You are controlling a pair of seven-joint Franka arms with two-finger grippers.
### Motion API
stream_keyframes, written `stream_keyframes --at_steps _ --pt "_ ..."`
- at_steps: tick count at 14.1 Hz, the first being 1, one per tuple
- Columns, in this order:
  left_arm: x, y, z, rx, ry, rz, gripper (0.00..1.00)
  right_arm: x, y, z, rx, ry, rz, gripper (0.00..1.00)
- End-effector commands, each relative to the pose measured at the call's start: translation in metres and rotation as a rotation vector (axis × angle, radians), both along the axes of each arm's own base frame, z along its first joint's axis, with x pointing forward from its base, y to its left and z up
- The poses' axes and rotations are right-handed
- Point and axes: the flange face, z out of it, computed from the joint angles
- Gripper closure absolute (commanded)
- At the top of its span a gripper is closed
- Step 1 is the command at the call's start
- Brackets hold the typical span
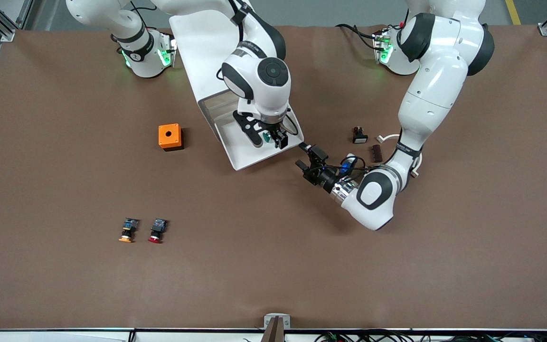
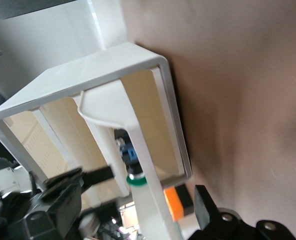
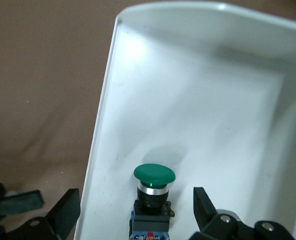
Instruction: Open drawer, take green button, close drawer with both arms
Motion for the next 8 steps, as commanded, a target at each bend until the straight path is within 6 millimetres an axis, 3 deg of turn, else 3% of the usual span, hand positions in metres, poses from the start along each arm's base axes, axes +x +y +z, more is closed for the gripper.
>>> stream_keyframes --at_steps 1,5,8 --pt "0.023 0.017 0.013 -0.114 -0.2 -0.01 0.01 -0.007 0.011 -0.013 -0.009 -0.002 -0.017 0.0" --pt "0.032 0.036 0.022 -0.247 -0.48 -0.16 0.01 -0.02 0.02 -0.021 -0.019 0.006 -0.033 0.02" --pt "0.042 0.05 0.046 -0.363 -0.695 -0.29 0.01 -0.024 0.023 -0.022 -0.016 0.009 -0.036 0.1"
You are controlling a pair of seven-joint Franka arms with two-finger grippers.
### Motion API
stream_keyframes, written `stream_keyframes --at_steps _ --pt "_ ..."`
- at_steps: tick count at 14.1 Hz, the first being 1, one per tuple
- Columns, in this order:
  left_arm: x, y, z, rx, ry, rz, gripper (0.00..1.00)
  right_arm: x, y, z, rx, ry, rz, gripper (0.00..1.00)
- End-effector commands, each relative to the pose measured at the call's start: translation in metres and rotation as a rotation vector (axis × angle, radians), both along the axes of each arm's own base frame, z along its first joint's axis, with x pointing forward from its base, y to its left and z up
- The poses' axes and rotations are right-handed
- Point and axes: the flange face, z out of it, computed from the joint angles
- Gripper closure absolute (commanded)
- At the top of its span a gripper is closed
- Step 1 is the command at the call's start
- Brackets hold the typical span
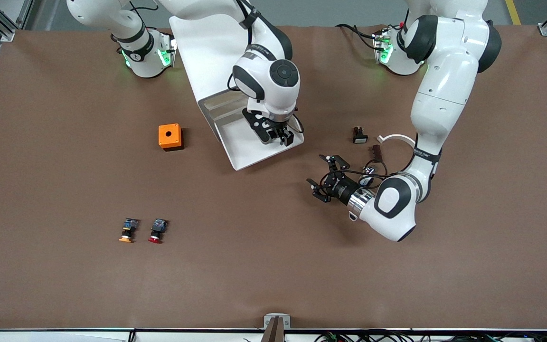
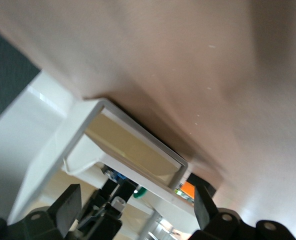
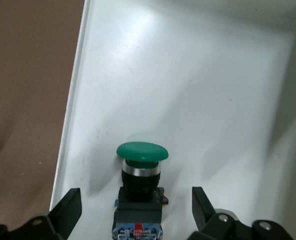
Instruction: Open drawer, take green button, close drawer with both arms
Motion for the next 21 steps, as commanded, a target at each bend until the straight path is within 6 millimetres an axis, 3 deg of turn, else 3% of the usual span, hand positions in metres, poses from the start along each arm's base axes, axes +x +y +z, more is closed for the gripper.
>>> stream_keyframes --at_steps 1,3,7,8,9,10,13,16,18,19,21 --pt "0.016 0.016 0.035 -0.067 -0.231 -0.106 0.01 -0.002 0.006 -0.001 0.008 0.006 -0.027 0.12" --pt "0.03 0.024 0.055 -0.075 -0.373 -0.153 0.01 -0.005 0.009 0.001 0.026 0.015 -0.036 0.18" --pt "0.053 0.028 0.108 -0.055 -0.67 -0.244 0.01 -0.003 0.012 -0.001 0.031 0.014 -0.036 0.44" --pt "0.058 0.03 0.114 -0.028 -0.712 -0.251 0.01 -0.003 0.013 0.0 0.034 0.012 -0.033 0.6" --pt "0.06 0.025 0.127 0.007 -0.775 -0.283 0.01 -0.002 0.013 0.001 0.035 0.012 -0.023 0.85" --pt "0.061 0.019 0.134 0.047 -0.829 -0.322 0.01 0.001 0.014 0.004 0.04 0.009 -0.022 1.0" --pt "0.067 0.007 0.148 0.14 -0.965 -0.392 0.01 0.026 0.003 0.022 0.054 0.005 -0.004 1.0" --pt "0.067 -0.016 0.172 0.201 -1.09 -0.42 0.01 0.063 -0.034 0.073 0.009 0.08 0.185 1.0" --pt "0.059 -0.032 0.172 0.265 -1.097 -0.456 0.01 0.1 -0.084 0.111 0.034 0.076 0.292 1.0" --pt "0.053 -0.045 0.169 0.306 -1.097 -0.468 0.01 0.121 -0.111 0.117 0.047 0.072 0.356 1.0" --pt "0.047 -0.05 0.16 0.354 -1.09 -0.486 0.01 0.163 -0.158 0.116 0.073 0.051 0.473 1.0"
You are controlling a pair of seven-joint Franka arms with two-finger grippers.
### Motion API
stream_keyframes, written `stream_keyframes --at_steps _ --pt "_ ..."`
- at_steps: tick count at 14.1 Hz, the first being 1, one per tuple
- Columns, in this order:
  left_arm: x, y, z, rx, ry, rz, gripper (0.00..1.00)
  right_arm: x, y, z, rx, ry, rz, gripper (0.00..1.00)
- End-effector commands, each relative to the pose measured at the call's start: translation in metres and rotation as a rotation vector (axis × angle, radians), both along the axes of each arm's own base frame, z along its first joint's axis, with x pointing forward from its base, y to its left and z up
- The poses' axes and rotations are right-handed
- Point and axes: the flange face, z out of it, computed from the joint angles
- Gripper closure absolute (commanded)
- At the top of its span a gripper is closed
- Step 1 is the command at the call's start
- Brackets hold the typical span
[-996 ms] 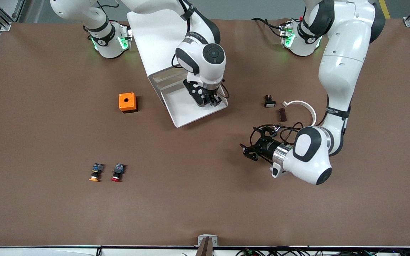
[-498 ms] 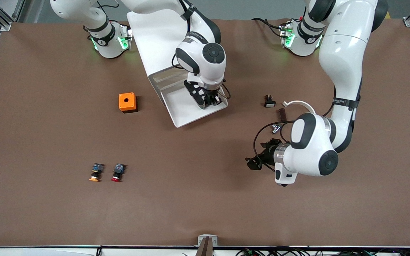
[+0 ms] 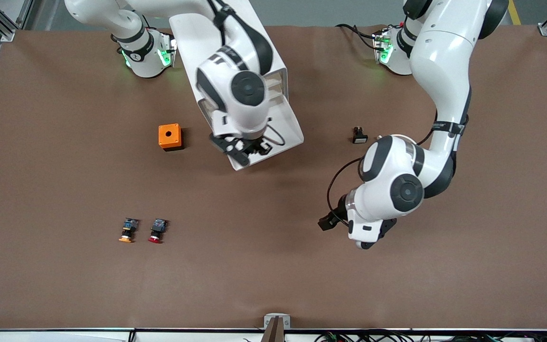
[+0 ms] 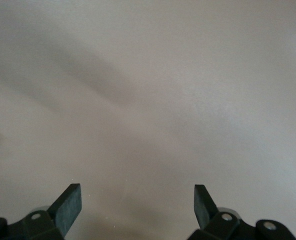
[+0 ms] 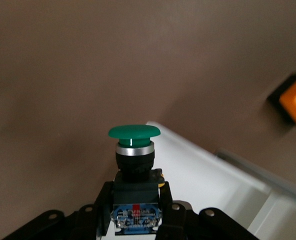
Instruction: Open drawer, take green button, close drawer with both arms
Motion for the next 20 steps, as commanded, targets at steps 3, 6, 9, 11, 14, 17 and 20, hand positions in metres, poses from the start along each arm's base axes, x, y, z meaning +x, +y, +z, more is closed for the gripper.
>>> stream_keyframes --at_steps 3,6,9,11,14,17,20 --pt "-0.029 -0.032 -0.019 0.062 -0.012 -0.025 0.01 0.073 -0.09 -0.012 0.073 -0.07 0.202 1.0" --pt "-0.044 -0.057 -0.023 0.065 -0.02 -0.066 0.01 0.109 -0.121 -0.061 0.091 -0.13 0.282 1.0" --pt "-0.064 -0.089 -0.032 0.102 -0.057 -0.14 0.01 0.129 -0.148 -0.111 0.081 -0.136 0.364 1.0" --pt "-0.074 -0.106 -0.039 0.116 -0.078 -0.147 0.01 0.143 -0.178 -0.14 0.045 -0.134 0.418 1.0" --pt "-0.096 -0.135 -0.055 0.131 -0.082 -0.193 0.01 0.151 -0.192 -0.166 0.035 -0.137 0.43 1.0" --pt "-0.128 -0.165 -0.074 0.145 -0.063 -0.254 0.01 0.151 -0.191 -0.181 0.039 -0.145 0.416 1.0" --pt "-0.146 -0.185 -0.076 0.137 -0.074 -0.29 0.01 0.155 -0.197 -0.2 0.042 -0.163 0.407 1.0"
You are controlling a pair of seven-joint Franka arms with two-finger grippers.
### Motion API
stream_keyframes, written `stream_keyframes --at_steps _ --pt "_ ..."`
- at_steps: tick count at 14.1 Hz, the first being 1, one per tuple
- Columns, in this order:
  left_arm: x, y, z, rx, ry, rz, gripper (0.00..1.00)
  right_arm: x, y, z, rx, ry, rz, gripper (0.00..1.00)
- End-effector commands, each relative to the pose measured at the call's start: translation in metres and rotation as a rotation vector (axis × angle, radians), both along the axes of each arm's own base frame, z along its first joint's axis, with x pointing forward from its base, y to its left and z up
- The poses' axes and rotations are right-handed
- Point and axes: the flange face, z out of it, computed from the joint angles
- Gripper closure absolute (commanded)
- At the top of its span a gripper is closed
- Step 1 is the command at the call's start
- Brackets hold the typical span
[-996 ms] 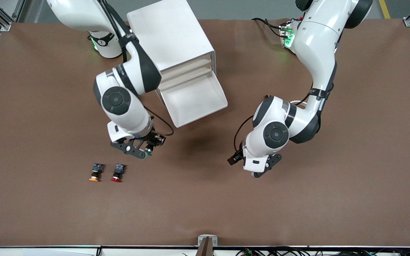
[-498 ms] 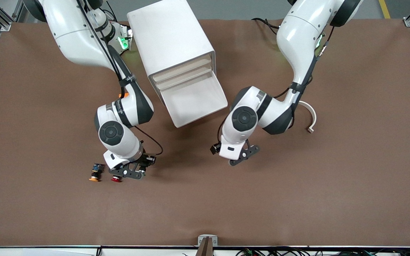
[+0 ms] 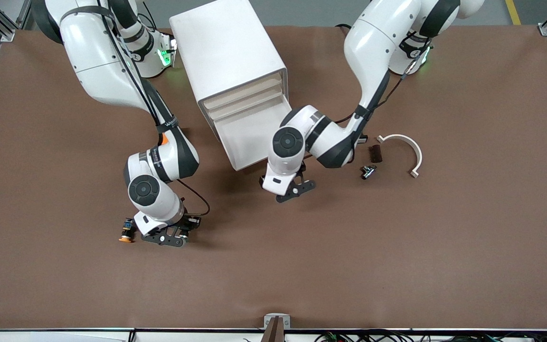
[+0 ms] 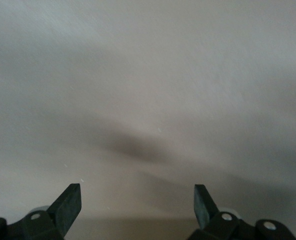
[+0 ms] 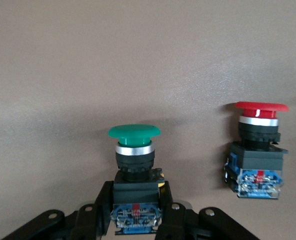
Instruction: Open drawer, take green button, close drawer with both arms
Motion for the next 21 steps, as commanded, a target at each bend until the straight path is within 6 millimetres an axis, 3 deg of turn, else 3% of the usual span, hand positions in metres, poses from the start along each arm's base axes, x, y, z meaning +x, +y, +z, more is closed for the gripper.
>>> stream_keyframes --at_steps 1,2,3,4,5,8,12,15,18,21 --pt "-0.011 -0.011 0.002 0.007 -0.026 -0.019 0.01 0.009 -0.002 -0.016 0.009 -0.021 -0.003 1.0" --pt "-0.019 -0.018 0.002 0.004 -0.022 -0.028 0.01 0.01 -0.001 -0.016 0.01 -0.024 -0.003 1.0" --pt "-0.023 -0.022 0.002 0.003 -0.021 -0.035 0.01 0.01 -0.001 -0.016 0.009 -0.024 0.0 0.94" --pt "-0.031 -0.025 -0.003 0.011 -0.011 -0.044 0.01 0.012 -0.003 -0.014 0.009 -0.024 -0.002 0.6" --pt "-0.038 -0.03 -0.004 0.014 -0.007 -0.054 0.01 0.012 -0.005 -0.014 0.003 -0.026 0.014 0.01" --pt "-0.055 -0.04 -0.01 0.028 0.004 -0.024 0.01 0.022 -0.003 0.008 -0.015 -0.03 0.08 0.0" --pt "-0.082 -0.055 -0.016 0.038 0.026 -0.037 0.01 0.031 -0.026 0.055 -0.057 0.103 0.109 0.0" --pt "-0.102 -0.069 -0.013 0.024 0.052 -0.023 0.01 0.031 -0.073 0.114 -0.055 0.159 0.186 0.0" --pt "-0.123 -0.08 -0.016 0.017 0.092 0.02 0.01 0.015 -0.124 0.173 -0.057 0.255 0.181 0.0" --pt "-0.131 -0.085 -0.015 -0.023 0.171 0.083 0.01 0.0 -0.167 0.215 -0.05 0.302 0.145 0.0"
